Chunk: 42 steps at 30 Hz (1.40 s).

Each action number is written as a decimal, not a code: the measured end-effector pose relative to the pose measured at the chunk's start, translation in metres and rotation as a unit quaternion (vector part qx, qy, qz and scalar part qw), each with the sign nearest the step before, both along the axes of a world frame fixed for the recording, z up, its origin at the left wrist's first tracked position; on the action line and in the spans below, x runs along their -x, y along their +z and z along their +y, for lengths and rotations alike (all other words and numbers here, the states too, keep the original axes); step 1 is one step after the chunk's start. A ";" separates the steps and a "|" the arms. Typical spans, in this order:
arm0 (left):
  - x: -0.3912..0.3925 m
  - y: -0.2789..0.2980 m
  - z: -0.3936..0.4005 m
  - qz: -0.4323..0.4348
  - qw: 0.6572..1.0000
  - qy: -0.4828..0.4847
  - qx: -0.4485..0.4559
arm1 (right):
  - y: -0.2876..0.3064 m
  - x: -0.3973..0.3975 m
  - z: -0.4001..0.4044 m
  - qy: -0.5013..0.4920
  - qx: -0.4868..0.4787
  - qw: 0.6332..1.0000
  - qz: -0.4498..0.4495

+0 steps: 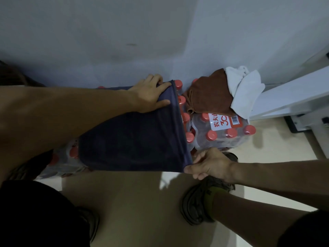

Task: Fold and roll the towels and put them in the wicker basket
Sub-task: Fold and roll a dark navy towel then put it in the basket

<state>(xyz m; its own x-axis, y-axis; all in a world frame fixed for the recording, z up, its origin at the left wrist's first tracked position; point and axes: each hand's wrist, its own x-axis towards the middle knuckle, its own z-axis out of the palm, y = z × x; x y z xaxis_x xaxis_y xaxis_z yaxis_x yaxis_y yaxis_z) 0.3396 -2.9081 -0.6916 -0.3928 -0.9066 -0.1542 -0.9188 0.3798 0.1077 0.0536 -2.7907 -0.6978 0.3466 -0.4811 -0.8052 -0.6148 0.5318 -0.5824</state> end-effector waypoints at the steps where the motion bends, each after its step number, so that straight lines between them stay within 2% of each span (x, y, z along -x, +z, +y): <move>1: -0.001 0.000 0.000 0.004 1.000 0.002 -0.004 | 0.001 0.000 0.000 -0.002 -0.017 1.000 -0.005; 8: 0.010 0.016 0.012 0.011 0.997 0.045 -0.066 | 0.015 -0.004 0.004 0.009 -0.037 0.998 -0.041; 10: 0.012 0.030 0.034 0.050 0.995 0.048 -0.068 | 0.022 -0.010 0.005 -0.001 -0.017 0.999 -0.045; 13: 0.010 0.056 0.084 0.126 0.992 0.001 -0.005 | 0.035 -0.019 0.002 -0.020 0.009 0.996 -0.082; 16: 0.014 0.077 0.134 0.172 0.983 0.045 -0.052 | 0.048 -0.030 0.002 -0.084 -0.002 0.988 -0.132; 19: 0.035 0.080 0.176 0.280 0.946 0.122 -0.112 | 0.065 -0.041 0.001 -0.144 -0.014 0.974 -0.172; 21: 0.053 0.076 0.195 0.363 0.914 0.159 -0.086 | 0.072 -0.048 -0.001 -0.161 0.019 0.972 -0.167; 24: 0.072 0.065 0.205 0.432 0.867 0.248 -0.025 | 0.078 -0.057 -0.009 -0.163 0.100 0.966 -0.172; 27: 0.084 0.055 0.207 0.491 0.792 0.363 0.002 | 0.084 -0.062 -0.022 -0.179 0.125 0.963 -0.157; 28: 0.088 0.052 0.207 0.501 0.772 0.390 0.012 | 0.087 -0.065 -0.024 -0.161 0.116 0.969 -0.150; 30: 0.094 0.047 0.205 0.504 0.760 0.407 0.046 | 0.092 -0.071 -0.027 -0.107 0.126 0.978 -0.130; 32: 0.097 0.045 0.205 0.520 0.746 0.411 0.067 | 0.094 -0.072 -0.034 -0.061 0.235 0.964 -0.106; 33: 0.096 0.045 0.204 0.529 0.740 0.409 0.072 | 0.097 -0.070 -0.037 0.000 0.313 0.945 -0.094; 35: 0.091 0.046 0.204 0.539 0.746 0.386 0.070 | 0.104 -0.067 -0.039 0.193 0.432 0.878 -0.076; 36: 0.088 0.048 0.204 0.544 0.751 0.369 0.066 | 0.105 -0.067 -0.039 0.266 0.467 0.840 -0.075; 37: 0.085 0.049 0.203 0.547 0.755 0.357 0.062 | 0.105 -0.068 -0.039 0.298 0.489 0.816 -0.082; 38: 0.082 0.050 0.203 0.546 0.757 0.354 0.060 | 0.104 -0.071 -0.038 0.299 0.499 0.808 -0.093; 42: 0.073 0.052 0.204 0.532 0.766 0.357 0.045 | 0.102 -0.076 -0.041 0.237 0.461 0.845 -0.128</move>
<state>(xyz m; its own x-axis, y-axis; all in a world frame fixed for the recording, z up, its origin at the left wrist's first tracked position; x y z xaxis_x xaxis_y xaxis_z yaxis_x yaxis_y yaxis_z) 0.2669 -2.7042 -0.6394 0.3493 -0.9369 -0.0147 -0.3062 -0.1290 0.9432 0.1295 -2.8319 -0.5957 0.7831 -0.6210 -0.0326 -0.4221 -0.4923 -0.7612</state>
